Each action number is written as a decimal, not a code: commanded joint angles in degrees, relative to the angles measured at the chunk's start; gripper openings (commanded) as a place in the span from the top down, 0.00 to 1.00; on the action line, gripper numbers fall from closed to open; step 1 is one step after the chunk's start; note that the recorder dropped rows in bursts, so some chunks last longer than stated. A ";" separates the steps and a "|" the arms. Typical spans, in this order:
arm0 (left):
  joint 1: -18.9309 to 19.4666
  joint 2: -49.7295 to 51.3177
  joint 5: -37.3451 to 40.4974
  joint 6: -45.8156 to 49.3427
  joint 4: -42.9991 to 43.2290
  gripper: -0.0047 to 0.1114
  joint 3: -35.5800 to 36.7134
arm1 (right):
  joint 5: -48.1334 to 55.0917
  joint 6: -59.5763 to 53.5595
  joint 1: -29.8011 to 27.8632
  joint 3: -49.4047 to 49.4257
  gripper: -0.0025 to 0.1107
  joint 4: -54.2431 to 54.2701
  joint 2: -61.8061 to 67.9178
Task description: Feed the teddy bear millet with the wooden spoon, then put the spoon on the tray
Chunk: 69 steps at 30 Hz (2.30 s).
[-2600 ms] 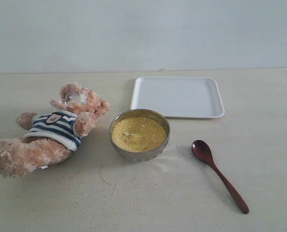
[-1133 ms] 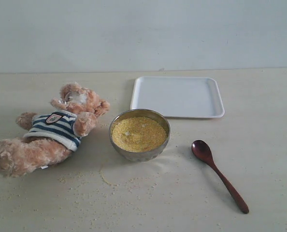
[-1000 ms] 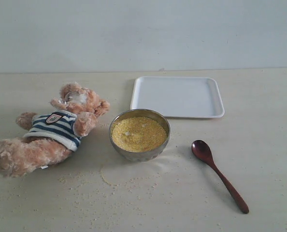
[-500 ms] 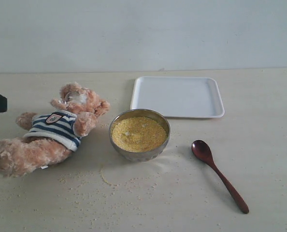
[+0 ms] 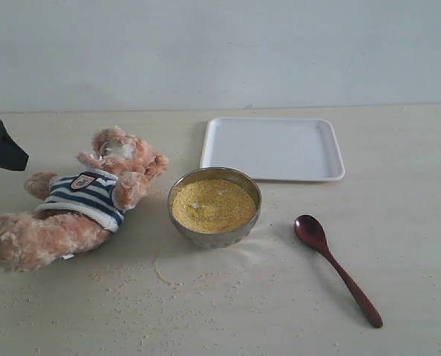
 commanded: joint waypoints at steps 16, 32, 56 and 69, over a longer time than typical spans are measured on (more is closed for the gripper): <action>-0.24 19.86 -6.72 17.66 -18.68 0.22 -0.32 | -0.60 -0.25 -0.12 0.00 0.98 0.02 -0.33; -0.24 29.88 -3.41 33.21 -43.29 0.56 -0.32 | -0.60 -0.13 -0.12 0.00 0.98 0.02 -0.33; 3.49 12.05 2.26 28.45 -41.72 0.92 4.47 | -2.24 -0.13 -0.12 0.00 0.98 0.02 -0.33; 7.82 -0.68 8.10 33.19 -44.64 0.92 22.53 | -2.24 -0.23 -0.12 0.00 0.98 0.02 -0.33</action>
